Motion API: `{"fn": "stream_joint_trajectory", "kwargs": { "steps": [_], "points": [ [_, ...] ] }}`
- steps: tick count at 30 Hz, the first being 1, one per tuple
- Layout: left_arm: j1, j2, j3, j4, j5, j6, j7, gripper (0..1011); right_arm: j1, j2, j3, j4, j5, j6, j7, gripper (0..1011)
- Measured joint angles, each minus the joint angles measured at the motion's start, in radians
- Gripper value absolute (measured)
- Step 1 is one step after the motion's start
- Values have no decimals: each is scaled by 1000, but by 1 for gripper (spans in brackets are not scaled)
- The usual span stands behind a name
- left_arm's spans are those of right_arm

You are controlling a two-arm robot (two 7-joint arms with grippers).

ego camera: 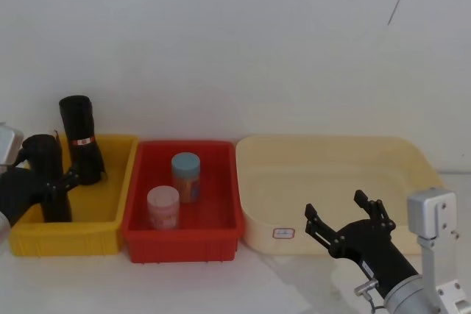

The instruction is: Pick up the garbage bag with the one hand and transfer it to the other hand.

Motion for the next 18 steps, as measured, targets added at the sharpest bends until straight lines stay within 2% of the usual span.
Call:
{"fn": "stream_joint_trajectory", "kwargs": {
  "steps": [9, 14, 18],
  "points": [
    [-22, -14, 7, 30, 27, -11, 12, 1000, 0, 0, 0, 0, 0, 0, 0, 1000],
    [-29, -19, 9, 40, 36, -14, 16, 917, 0, 0, 0, 0, 0, 0, 0, 1000],
    [-32, -21, 11, 44, 40, -16, 18, 790, 0, 0, 0, 0, 0, 0, 0, 1000]
  ]
}}
